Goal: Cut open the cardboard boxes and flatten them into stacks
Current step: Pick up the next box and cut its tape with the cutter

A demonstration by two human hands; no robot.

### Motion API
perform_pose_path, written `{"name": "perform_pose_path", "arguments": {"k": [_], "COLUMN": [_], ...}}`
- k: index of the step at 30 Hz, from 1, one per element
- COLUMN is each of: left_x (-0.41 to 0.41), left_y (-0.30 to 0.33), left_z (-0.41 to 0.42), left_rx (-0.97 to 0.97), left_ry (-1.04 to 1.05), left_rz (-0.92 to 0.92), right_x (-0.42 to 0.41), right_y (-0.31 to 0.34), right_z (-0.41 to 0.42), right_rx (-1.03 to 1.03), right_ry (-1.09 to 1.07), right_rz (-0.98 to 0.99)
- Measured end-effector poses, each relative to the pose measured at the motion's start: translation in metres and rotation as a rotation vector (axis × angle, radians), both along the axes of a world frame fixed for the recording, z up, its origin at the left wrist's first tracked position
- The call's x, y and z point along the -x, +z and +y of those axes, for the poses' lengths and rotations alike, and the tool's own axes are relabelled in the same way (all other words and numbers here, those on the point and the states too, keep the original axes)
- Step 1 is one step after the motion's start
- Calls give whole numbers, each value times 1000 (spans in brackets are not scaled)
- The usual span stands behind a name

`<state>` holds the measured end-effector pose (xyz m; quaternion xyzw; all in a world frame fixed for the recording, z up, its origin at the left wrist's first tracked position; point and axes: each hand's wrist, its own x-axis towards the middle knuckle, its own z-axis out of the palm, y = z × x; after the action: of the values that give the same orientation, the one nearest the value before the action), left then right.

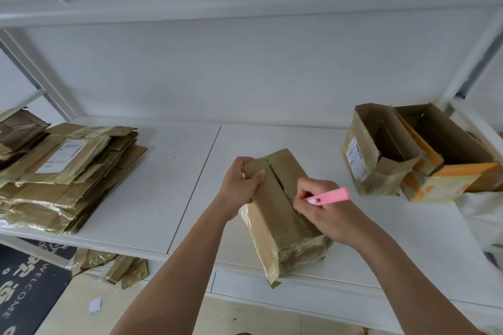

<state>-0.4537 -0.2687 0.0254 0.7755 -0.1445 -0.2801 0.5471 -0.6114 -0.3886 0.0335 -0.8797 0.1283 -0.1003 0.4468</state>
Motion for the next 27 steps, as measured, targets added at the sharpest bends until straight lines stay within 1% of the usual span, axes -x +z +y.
{"name": "perform_pose_path", "arguments": {"k": [3, 7, 12, 15, 17, 20, 23, 25, 27], "left_x": [1, 3, 7, 8, 5, -2, -2, -3, -4], "left_y": [1, 3, 5, 5, 6, 4, 5, 8, 11], "left_z": [-4, -10, -18, -20, -18, -11, -12, -12, -10], "left_rx": [-4, -19, -16, -21, -21, -5, -39, -90, -166], "left_ry": [-7, -3, 24, 38, 82, 164, 168, 156, 126], "left_rz": [-3, -20, -16, -26, -7, 5, -19, -48, -84], "right_x": [29, 54, 74, 84, 89, 85, 65, 49, 38], "right_y": [6, 11, 13, 19, 24, 15, -11, -25, -32], "right_z": [-1, -4, -9, -15, -19, -25, -25, -22, -18], "right_rx": [-32, -66, -70, -145, -217, -225, -392, -471, -510], "right_ry": [19, -7, -8, -34, -87, -264, -496, -579, -617], "right_rz": [-18, -75, -62, -47, -72, -270, -515, -595, -620]}}
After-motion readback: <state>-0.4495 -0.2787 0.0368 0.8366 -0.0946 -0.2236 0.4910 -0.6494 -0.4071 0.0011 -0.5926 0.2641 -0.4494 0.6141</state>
